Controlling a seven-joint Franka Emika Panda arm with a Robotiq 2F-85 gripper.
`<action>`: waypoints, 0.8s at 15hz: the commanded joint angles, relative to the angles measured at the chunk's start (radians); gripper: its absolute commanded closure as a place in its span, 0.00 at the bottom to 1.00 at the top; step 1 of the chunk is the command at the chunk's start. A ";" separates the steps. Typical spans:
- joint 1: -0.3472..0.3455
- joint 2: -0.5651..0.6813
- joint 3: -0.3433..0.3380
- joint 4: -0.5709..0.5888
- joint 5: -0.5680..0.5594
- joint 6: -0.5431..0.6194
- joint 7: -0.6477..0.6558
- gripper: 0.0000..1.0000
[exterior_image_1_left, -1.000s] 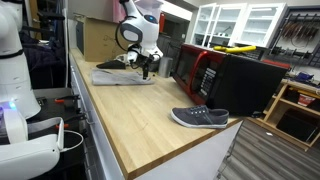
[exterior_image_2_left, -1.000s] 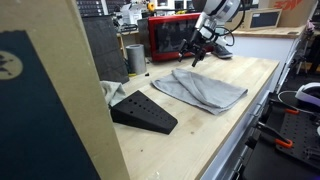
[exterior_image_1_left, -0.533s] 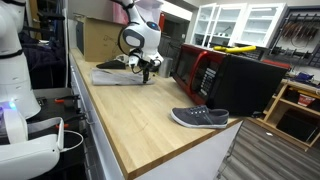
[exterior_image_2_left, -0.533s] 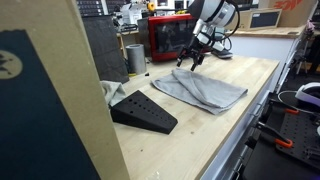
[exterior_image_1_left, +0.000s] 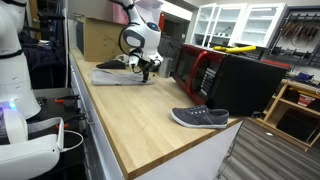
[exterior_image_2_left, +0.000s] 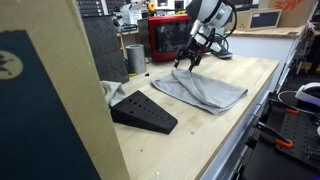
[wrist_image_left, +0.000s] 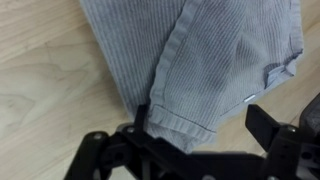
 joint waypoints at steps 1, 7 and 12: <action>-0.019 0.008 0.023 0.021 0.012 -0.013 -0.019 0.00; -0.025 0.001 0.033 0.014 0.015 -0.017 -0.030 0.51; -0.020 -0.022 0.037 0.001 0.013 -0.012 -0.036 0.88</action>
